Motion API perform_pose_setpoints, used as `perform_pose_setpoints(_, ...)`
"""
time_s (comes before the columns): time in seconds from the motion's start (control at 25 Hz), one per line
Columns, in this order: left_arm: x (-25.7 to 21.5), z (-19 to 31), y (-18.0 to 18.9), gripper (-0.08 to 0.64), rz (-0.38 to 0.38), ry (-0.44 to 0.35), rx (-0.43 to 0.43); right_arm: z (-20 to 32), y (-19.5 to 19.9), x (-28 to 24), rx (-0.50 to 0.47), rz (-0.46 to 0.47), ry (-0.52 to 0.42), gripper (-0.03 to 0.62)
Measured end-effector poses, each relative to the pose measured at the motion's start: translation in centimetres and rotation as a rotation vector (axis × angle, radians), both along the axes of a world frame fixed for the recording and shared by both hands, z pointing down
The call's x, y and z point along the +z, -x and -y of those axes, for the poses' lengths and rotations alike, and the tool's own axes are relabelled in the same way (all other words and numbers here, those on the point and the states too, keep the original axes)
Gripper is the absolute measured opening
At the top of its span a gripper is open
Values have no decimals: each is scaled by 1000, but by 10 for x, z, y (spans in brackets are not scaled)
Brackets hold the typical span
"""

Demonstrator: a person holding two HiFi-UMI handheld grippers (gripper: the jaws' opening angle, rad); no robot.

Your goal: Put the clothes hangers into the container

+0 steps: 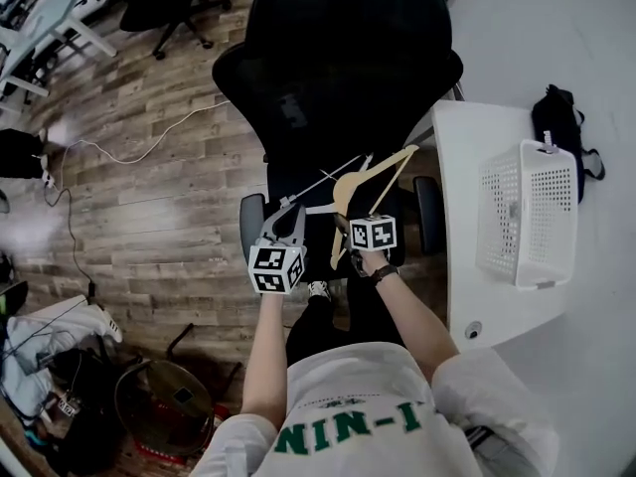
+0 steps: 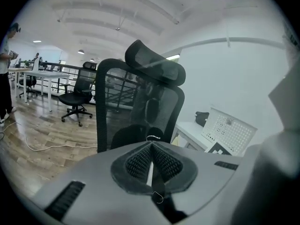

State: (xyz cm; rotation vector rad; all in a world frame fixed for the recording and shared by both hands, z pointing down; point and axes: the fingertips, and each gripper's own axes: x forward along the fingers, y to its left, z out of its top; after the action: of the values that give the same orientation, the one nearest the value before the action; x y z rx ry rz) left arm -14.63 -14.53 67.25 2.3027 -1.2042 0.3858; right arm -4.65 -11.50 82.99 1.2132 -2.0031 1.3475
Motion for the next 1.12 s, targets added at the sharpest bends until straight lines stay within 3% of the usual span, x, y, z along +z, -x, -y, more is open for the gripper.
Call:
perform_pose_setpoints(0.12, -25, 1, -5, 3, -5, -26, 22, -6, -3, -33, -23, 17, -59, 107)
perform_pose_setpoints(0.36, -81, 7, -23, 3, 10, -125, 69, 2, -28, -118, -19, -51, -207, 107)
perform_pose_setpoints(1.12, -233, 8, -124, 3, -92, -324, 270, 4, -118, -347, 0, -225, -597, 109)
